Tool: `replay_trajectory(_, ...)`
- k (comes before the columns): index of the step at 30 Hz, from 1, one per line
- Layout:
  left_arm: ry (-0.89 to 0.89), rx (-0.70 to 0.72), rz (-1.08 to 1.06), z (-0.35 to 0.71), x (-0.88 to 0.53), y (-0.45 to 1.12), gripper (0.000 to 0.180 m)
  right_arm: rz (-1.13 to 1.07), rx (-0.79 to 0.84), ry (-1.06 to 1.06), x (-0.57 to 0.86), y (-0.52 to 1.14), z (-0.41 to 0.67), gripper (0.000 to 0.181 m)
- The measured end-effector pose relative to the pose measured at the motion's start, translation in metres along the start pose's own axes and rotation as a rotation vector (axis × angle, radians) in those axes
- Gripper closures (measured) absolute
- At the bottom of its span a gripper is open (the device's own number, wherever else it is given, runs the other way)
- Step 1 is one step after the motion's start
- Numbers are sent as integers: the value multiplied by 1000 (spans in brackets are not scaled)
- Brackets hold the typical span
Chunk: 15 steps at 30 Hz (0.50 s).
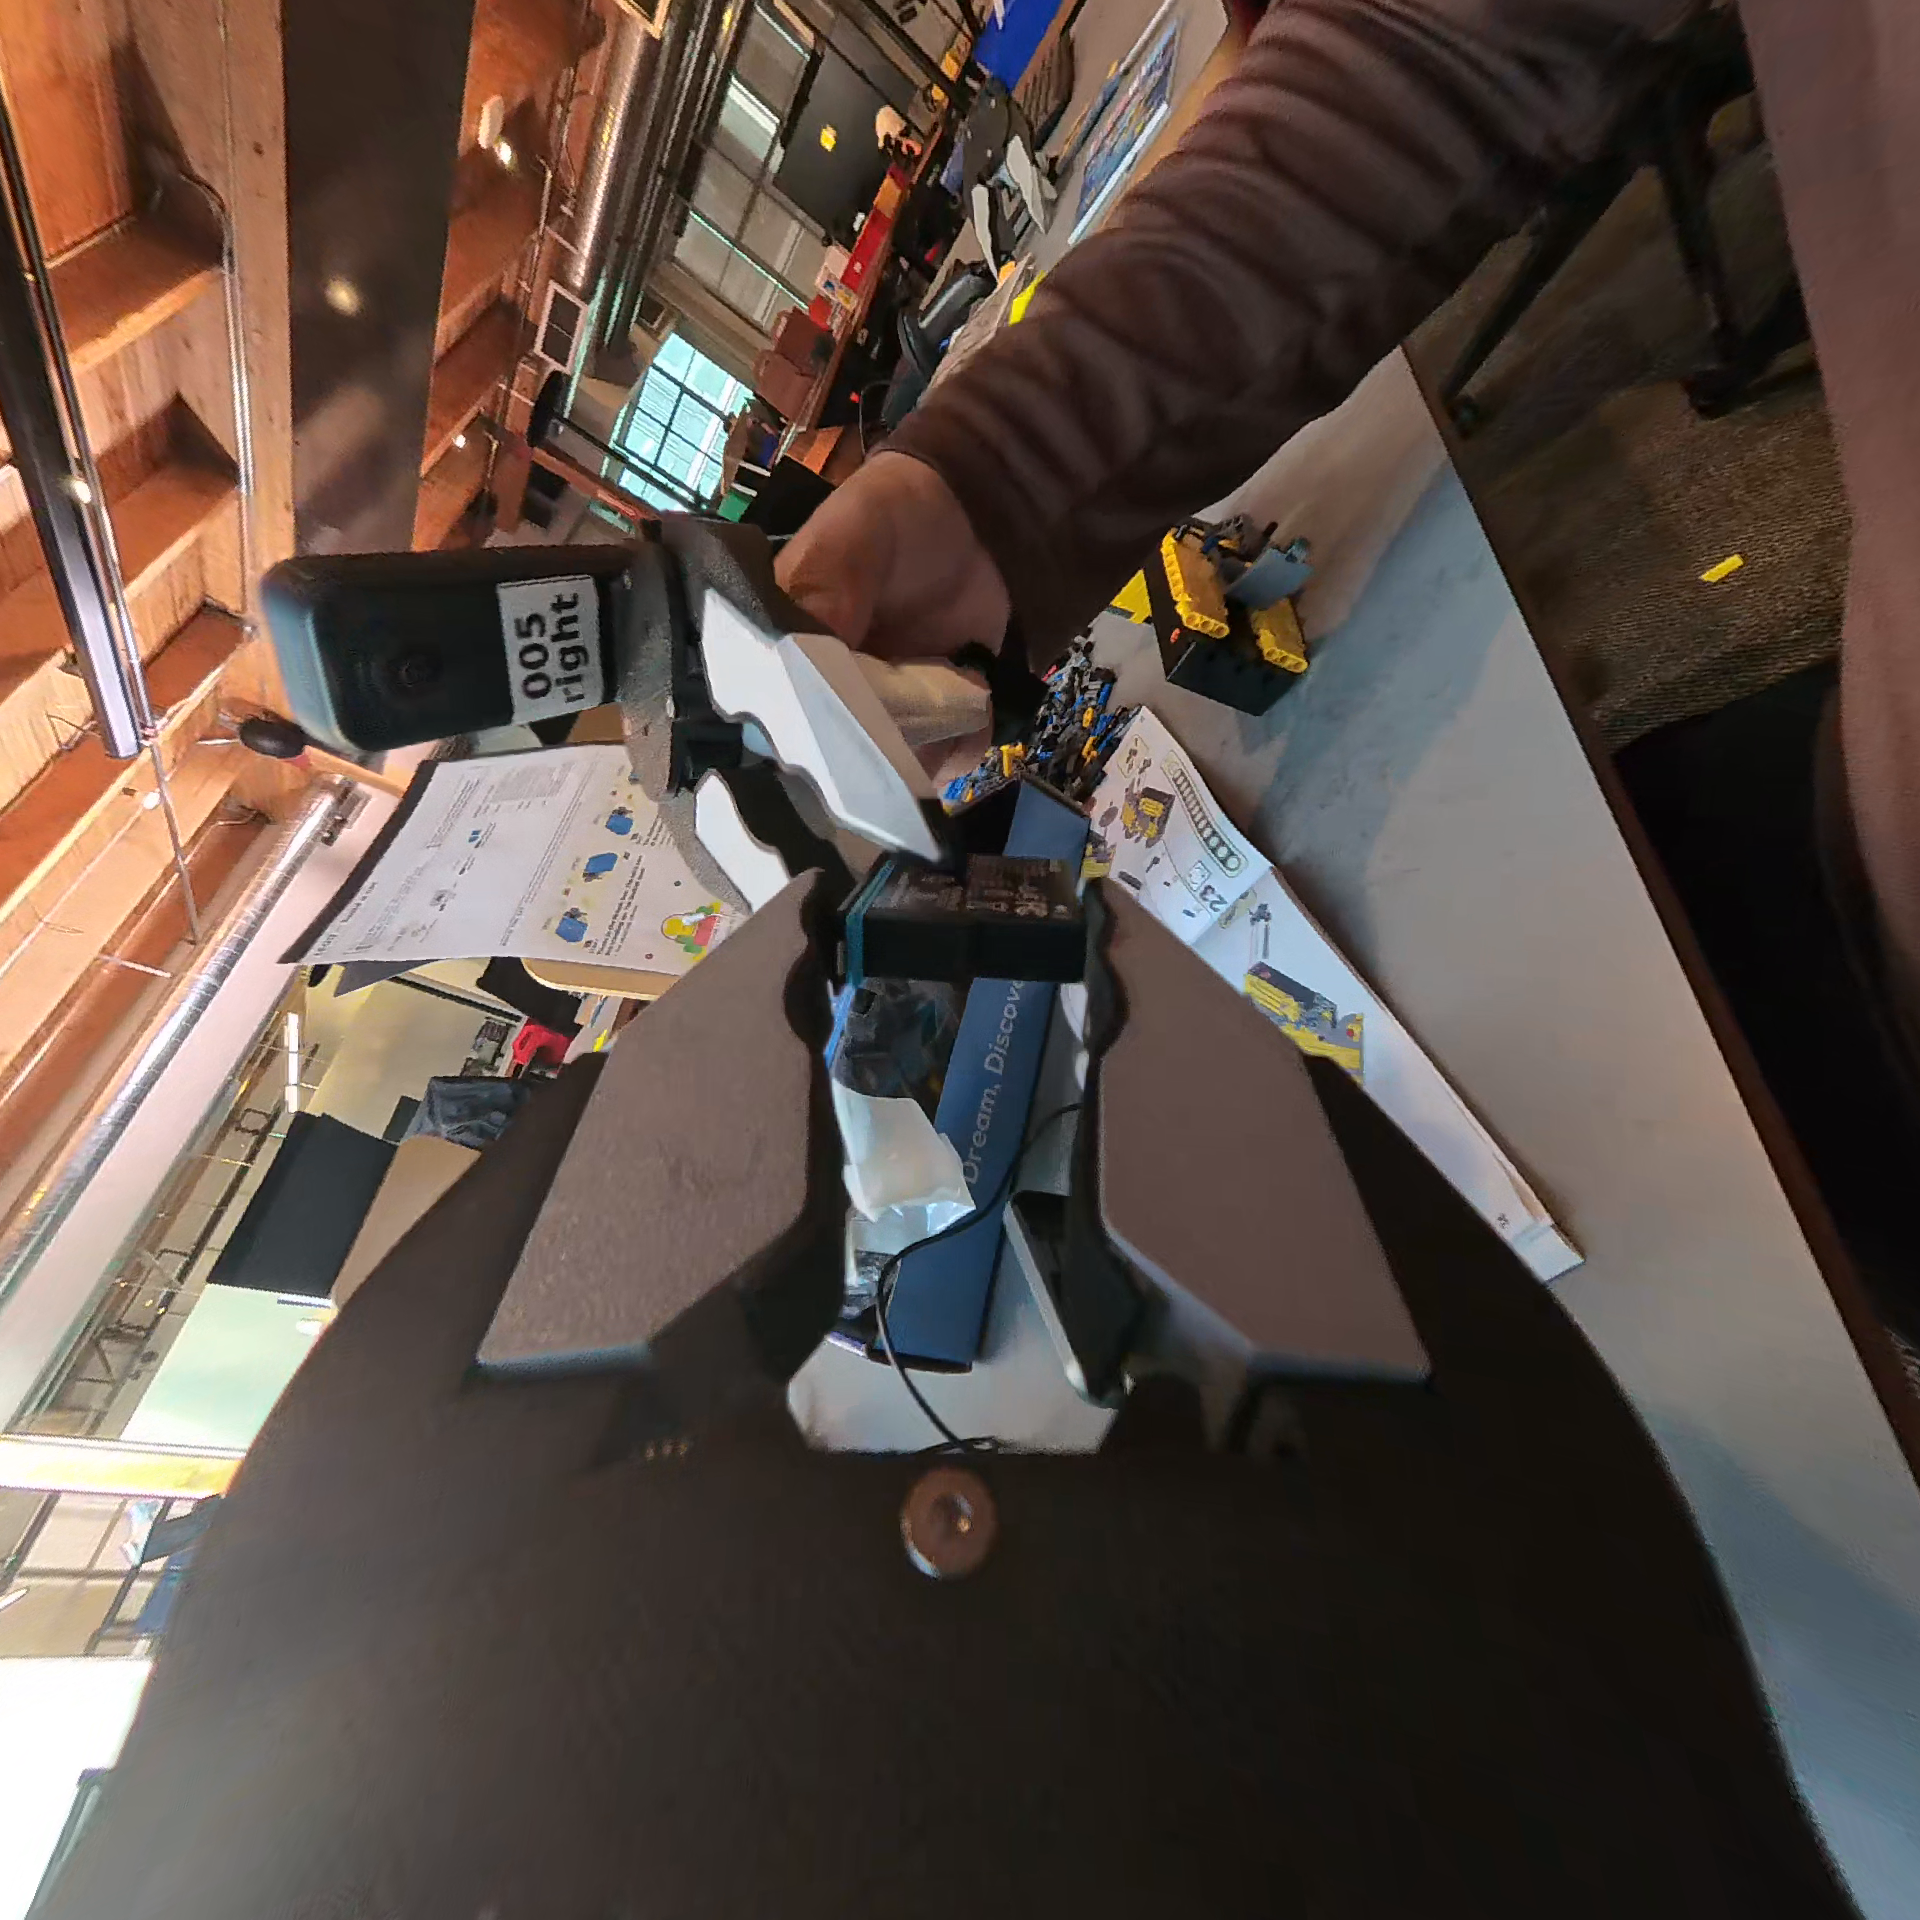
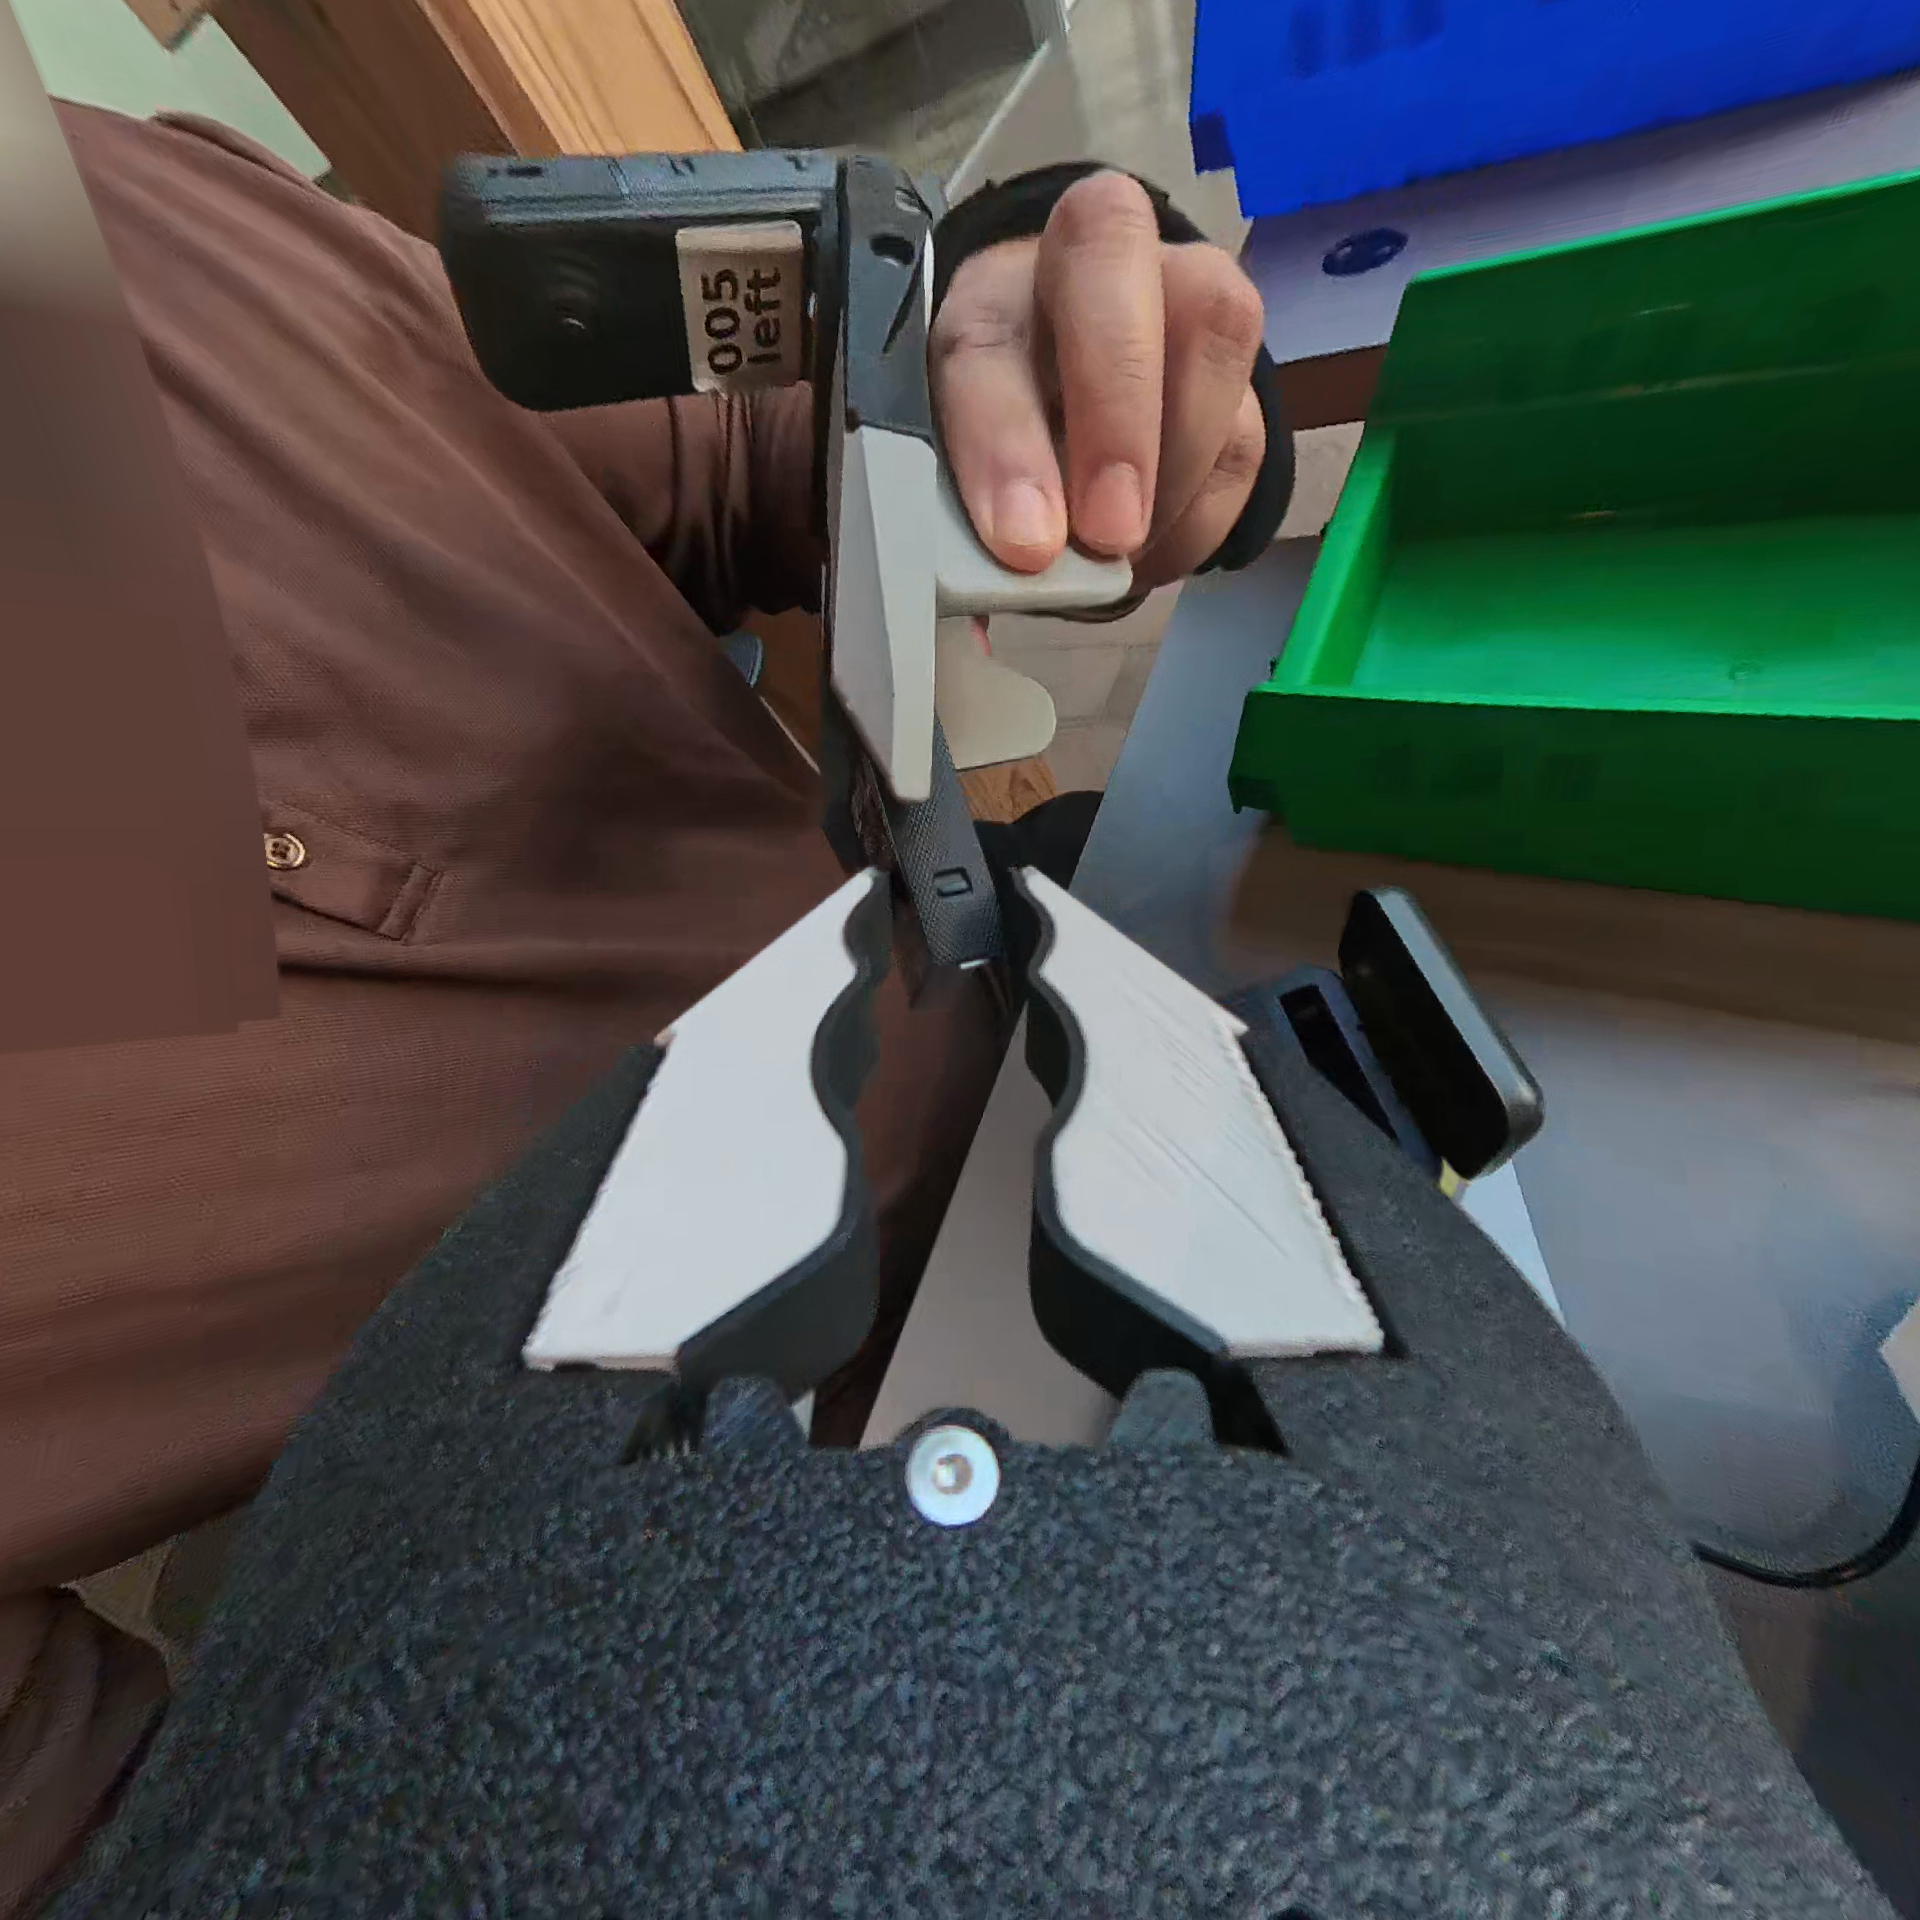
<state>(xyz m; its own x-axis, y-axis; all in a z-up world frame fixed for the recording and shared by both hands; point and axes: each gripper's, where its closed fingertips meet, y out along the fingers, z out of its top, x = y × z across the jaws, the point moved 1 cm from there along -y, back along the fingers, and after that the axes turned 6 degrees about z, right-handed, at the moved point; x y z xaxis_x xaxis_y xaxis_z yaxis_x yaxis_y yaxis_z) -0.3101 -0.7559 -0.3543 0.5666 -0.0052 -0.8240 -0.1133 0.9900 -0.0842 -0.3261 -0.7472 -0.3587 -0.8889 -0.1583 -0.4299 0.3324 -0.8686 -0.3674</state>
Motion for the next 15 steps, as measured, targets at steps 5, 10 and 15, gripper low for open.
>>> replay_trajectory(5, -85, -104, 47, -21, 4, 0, 133, -29, -9, 3, 5, -1, -3, 168)
replay_trajectory(10, -549, -218, 249, -46, -12, -10, 127, -241, -49, -21, 39, -7, -23, 168)
replay_trajectory(15, -968, -330, 335, -59, 25, -19, 126, -386, -129, -149, 70, -3, -39, 167)
